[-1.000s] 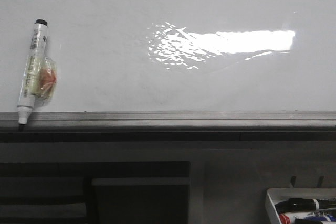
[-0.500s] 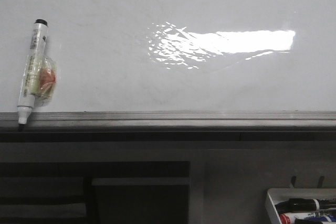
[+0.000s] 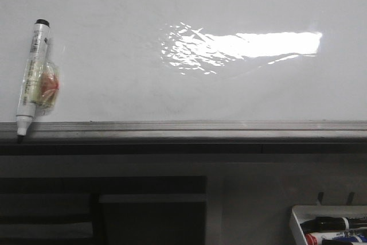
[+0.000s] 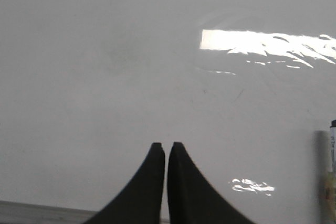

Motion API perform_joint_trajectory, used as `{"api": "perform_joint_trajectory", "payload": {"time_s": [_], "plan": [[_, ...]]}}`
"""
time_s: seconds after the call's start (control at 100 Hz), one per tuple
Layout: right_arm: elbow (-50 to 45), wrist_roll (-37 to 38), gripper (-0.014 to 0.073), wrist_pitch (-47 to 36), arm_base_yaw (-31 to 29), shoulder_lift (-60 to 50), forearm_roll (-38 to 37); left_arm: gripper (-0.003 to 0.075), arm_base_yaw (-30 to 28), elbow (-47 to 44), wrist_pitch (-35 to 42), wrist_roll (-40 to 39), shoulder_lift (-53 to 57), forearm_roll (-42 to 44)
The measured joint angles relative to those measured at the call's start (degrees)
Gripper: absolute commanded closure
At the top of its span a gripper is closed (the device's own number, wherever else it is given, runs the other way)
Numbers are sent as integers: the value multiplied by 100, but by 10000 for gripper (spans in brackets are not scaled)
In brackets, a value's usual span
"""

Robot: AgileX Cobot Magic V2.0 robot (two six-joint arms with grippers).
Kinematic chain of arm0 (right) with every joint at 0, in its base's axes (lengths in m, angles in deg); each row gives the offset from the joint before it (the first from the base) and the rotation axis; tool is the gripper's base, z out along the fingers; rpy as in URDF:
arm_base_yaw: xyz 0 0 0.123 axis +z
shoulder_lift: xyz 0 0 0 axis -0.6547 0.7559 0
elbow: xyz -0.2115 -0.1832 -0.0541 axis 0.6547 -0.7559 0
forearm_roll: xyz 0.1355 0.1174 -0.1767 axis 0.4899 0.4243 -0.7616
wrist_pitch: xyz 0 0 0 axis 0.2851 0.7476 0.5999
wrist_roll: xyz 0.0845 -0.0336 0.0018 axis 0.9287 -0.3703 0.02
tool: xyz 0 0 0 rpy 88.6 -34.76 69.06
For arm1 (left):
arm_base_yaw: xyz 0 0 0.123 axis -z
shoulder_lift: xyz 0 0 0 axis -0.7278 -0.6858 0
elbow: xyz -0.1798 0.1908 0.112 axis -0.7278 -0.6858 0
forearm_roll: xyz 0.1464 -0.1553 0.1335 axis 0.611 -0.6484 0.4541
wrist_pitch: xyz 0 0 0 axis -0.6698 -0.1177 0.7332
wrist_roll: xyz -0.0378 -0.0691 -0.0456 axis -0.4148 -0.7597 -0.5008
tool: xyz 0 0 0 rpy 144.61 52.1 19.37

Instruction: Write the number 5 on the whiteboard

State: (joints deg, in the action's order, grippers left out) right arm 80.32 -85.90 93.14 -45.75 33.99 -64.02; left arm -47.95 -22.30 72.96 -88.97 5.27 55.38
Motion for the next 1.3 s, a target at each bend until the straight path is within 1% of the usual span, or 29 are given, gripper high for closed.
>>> {"api": "perform_joint_trajectory", "payload": {"time_s": [0.08,0.13,0.2,0.25,0.27,0.28,0.33,0.35,0.45,0.52,0.61,0.7,0.8,1.01,1.15,1.3], "plan": [[287,0,654,94,0,594,22,728,0,278,-66,0,-382,321],[406,0,654,94,0,874,22,676,0,366,-76,0,-579,473],[489,0,654,94,0,1175,22,535,0,397,-102,0,-832,598],[499,0,654,94,0,1313,22,394,0,397,-116,0,-992,623],[503,0,654,82,0,1358,22,363,0,397,-116,0,-1056,634],[503,0,654,82,0,1369,22,334,0,397,-116,0,-1077,628],[503,0,654,82,0,1427,22,262,0,397,-32,0,-1226,628],[503,0,654,82,0,1438,22,253,0,385,37,0,-1260,628],[503,0,654,82,0,1451,22,253,0,319,546,0,-1529,455],[503,0,654,74,0,1451,22,277,11,281,908,0,-1715,265],[503,0,654,74,0,1451,22,286,200,270,1308,0,-1917,170],[503,0,654,74,0,1451,22,286,614,270,1579,0,-2042,158],[503,0,654,70,11,1451,22,292,1289,270,1728,0,-2154,168],[503,0,654,9,325,1451,22,293,2570,270,1880,0,-2636,0],[503,0,654,-24,372,1451,22,293,3130,270,1951,0,-3115,-212],[503,0,654,-58,381,1451,22,293,3364,270,2119,0,-3623,-298]]}}
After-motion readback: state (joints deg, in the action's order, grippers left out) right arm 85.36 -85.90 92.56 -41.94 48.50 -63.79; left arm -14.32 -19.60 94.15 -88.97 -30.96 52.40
